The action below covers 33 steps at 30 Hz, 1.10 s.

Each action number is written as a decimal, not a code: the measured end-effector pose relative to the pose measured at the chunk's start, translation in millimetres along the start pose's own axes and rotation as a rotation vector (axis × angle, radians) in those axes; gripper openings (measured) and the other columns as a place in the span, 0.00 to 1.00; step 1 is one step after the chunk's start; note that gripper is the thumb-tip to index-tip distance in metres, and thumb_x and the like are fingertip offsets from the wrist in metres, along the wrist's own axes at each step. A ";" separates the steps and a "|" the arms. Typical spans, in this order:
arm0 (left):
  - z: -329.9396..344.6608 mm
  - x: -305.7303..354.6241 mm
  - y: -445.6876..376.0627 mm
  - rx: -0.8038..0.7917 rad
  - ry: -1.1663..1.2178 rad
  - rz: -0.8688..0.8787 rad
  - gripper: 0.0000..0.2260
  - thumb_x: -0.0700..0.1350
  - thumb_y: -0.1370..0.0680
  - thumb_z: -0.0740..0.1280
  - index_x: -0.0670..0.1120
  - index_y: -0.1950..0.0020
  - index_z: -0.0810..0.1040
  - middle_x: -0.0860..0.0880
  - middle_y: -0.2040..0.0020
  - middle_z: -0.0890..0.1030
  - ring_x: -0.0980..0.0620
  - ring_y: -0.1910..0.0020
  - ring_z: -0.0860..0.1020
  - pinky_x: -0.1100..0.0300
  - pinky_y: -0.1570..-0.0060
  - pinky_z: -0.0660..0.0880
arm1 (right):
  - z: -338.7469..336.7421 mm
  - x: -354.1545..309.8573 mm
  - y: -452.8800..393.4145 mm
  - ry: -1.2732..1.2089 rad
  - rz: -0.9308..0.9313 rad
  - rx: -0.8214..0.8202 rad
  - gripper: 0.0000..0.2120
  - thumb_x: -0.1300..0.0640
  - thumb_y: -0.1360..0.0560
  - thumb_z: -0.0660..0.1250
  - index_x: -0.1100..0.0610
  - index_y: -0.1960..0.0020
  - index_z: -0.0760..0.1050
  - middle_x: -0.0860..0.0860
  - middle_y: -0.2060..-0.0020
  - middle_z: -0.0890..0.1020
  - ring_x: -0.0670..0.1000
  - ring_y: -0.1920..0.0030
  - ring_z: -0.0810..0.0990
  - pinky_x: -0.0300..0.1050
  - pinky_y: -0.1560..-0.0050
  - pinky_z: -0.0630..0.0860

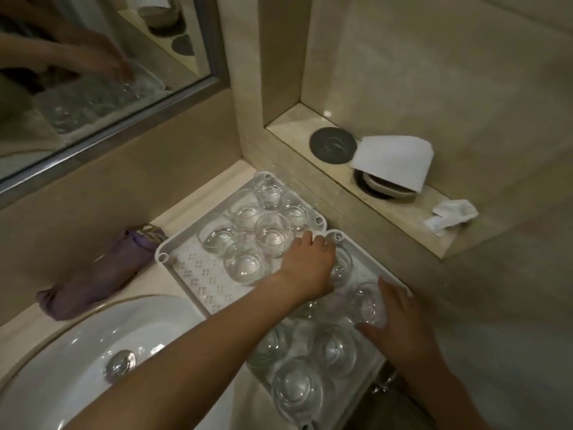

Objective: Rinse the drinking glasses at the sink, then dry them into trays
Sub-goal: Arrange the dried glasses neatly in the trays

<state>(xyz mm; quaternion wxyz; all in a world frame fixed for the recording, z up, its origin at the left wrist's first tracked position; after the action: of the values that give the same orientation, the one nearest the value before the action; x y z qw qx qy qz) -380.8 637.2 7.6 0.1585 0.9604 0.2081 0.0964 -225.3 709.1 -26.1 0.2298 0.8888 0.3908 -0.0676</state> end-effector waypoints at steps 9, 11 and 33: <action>9.2 13.0 -33.4 -0.049 0.076 0.050 0.30 0.40 0.24 0.68 0.39 0.26 0.58 0.40 0.31 0.66 0.40 0.34 0.66 0.50 0.38 0.70 | -13.0 5.3 -16.2 0.021 -0.052 0.096 0.40 0.44 0.26 0.69 0.54 0.22 0.53 0.50 0.25 0.61 0.54 0.27 0.60 0.50 0.29 0.60; 8.3 15.4 -39.8 -0.060 0.079 0.077 0.32 0.40 0.23 0.67 0.39 0.24 0.55 0.40 0.30 0.65 0.39 0.32 0.64 0.50 0.35 0.68 | -15.9 8.0 -18.3 0.038 -0.053 0.099 0.39 0.45 0.26 0.69 0.53 0.23 0.53 0.49 0.25 0.61 0.54 0.29 0.62 0.48 0.31 0.61; 24.1 -22.8 50.4 -0.288 0.226 -0.058 0.37 0.48 0.25 0.68 0.49 0.21 0.51 0.43 0.29 0.64 0.43 0.35 0.70 0.51 0.42 0.73 | 37.2 -34.0 71.5 -0.151 -0.339 -0.168 0.42 0.32 0.29 0.58 0.41 0.25 0.37 0.37 0.27 0.48 0.43 0.27 0.53 0.43 0.27 0.57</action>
<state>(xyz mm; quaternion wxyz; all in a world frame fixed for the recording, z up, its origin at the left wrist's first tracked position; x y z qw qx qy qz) -376.6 577.5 -0.2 0.2725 0.9044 0.2364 0.2278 -194.6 627.3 -23.4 0.3169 0.7804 0.5207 -0.1391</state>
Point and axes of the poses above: each hand's wrist, its own y-axis away from the middle knuckle, its own z-axis out of the palm, x = y × z, the point moved 6 cm from there along -y, towards the middle knuckle
